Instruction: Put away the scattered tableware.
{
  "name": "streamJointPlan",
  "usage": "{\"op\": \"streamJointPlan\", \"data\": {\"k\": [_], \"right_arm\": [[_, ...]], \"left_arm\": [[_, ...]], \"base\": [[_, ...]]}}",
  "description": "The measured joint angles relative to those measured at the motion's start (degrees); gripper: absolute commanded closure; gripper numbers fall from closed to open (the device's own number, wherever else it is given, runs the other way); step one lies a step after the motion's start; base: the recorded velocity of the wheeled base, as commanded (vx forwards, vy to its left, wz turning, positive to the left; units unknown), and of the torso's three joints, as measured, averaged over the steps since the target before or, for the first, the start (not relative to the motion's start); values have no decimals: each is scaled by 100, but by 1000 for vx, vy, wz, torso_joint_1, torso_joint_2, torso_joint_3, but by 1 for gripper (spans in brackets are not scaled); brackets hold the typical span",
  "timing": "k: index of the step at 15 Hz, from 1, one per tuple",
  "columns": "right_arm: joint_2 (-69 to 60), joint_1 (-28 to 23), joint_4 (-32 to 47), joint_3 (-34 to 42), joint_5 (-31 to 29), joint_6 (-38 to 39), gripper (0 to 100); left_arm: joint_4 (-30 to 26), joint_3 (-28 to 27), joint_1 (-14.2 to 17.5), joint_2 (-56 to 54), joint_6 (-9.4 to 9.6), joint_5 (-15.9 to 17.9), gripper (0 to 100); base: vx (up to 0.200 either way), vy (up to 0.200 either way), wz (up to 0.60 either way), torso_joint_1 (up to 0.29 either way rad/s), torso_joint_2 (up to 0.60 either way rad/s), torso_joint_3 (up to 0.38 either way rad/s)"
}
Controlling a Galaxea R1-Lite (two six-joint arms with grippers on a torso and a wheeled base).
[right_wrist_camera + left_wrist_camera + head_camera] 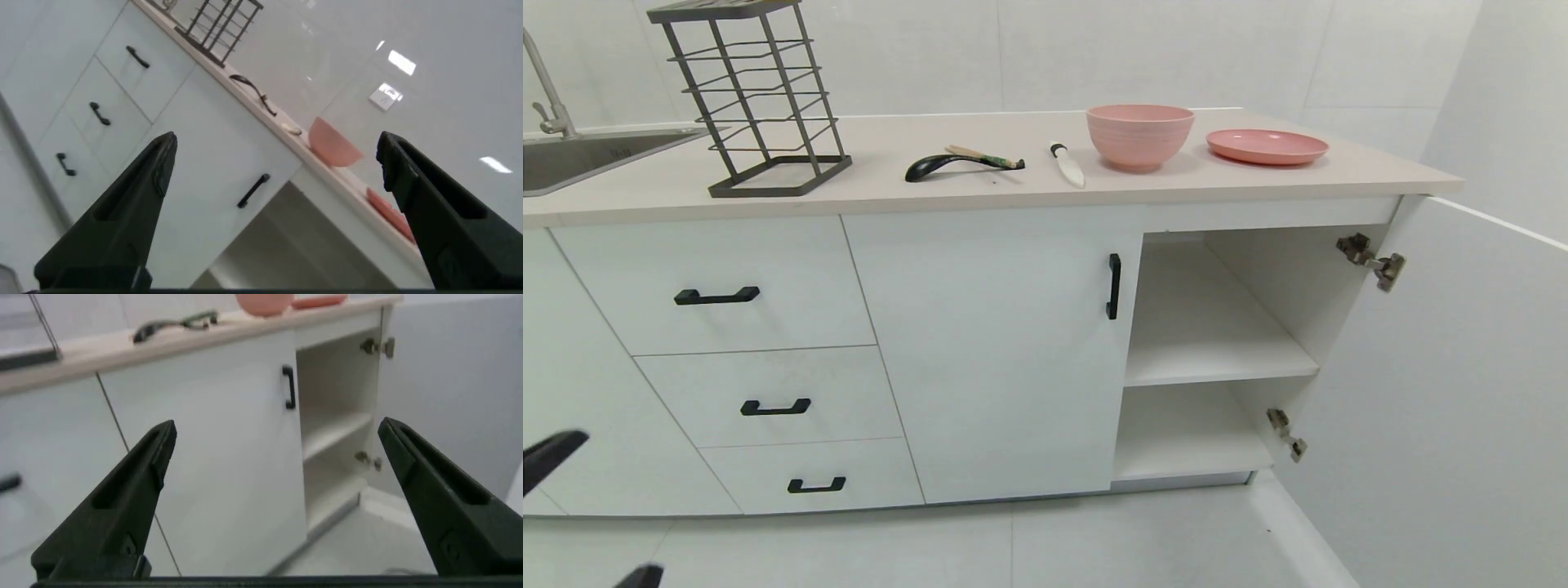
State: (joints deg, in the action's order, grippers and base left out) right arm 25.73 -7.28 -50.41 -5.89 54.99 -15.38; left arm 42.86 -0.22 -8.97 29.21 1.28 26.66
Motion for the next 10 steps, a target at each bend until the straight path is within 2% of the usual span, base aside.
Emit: {"op": "streamJointPlan", "data": {"k": [1, 2, 3, 5, 7, 8, 9, 10], "right_arm": [[-313, 69, 500, -1, 0, -5, 0], [-597, 127, 939, -12, -4, -5, 0], [-870, 158, 1295, -12, -30, -5, 0], [-1424, 168, 2047, 77, -390, 1, 0], [-1753, 169, 2309, 339, -1169, 140, 0], [-1854, 168, 2430, 468, -1657, 290, 0], [-1921, 168, 2731, 529, -2202, 480, 0], [-1963, 166, 3089, 562, -2622, 658, 0]], "left_arm": [[-784, 0, 43, -656, 9, -15, 0], [-1240, 0, 77, -1154, 2, -67, 0], [-1829, 0, 129, -1609, -28, -290, 0], [-3063, 0, 319, -2075, -46, -1153, 0], [-3751, 0, 611, -2384, 13, -1476, 0], [-4251, -35, 740, -2575, 110, -1619, 0], [-4420, -49, 820, -2712, 238, -1791, 0], [-4322, -33, 864, -2805, 255, -1911, 0]], "base": [[0, 0, 0, 0, 0, 0], [0, 0, 0, 0, 0, 0], [0, 0, 0, 0, 0, 0], [0, 0, 0, 0, 0, 0], [0, 0, 0, 0, 0, 0], [0, 0, 0, 0, 0, 0], [0, 0, 0, 0, 0, 0], [0, 0, 0, 0, 0, 0]]}}
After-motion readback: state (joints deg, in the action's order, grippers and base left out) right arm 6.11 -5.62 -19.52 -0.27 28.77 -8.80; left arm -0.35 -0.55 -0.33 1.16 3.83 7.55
